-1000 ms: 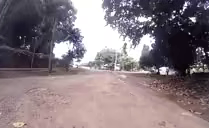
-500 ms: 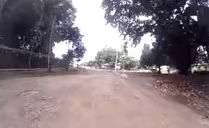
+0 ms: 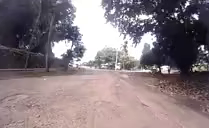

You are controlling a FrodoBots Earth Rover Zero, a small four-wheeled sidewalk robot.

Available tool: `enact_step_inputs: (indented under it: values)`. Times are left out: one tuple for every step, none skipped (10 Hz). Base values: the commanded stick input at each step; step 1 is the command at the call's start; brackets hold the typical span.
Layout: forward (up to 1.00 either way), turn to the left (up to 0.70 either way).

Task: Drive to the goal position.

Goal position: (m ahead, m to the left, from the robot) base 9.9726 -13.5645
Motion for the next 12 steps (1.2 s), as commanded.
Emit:
enact_step_inputs:
  values:
    - [0.70, 0.00]
    - [0.70, 0.00]
    - [0.70, 0.00]
    - [0.70, 0.00]
    - [0.70, 0.00]
    - [0.70, 0.00]
    - [0.70, 0.00]
    - [0.70, 0.00]
    - [0.70, 0.00]
    - [0.70, 0.00]
    - [0.70, 0.00]
    - [0.70, 0.00]
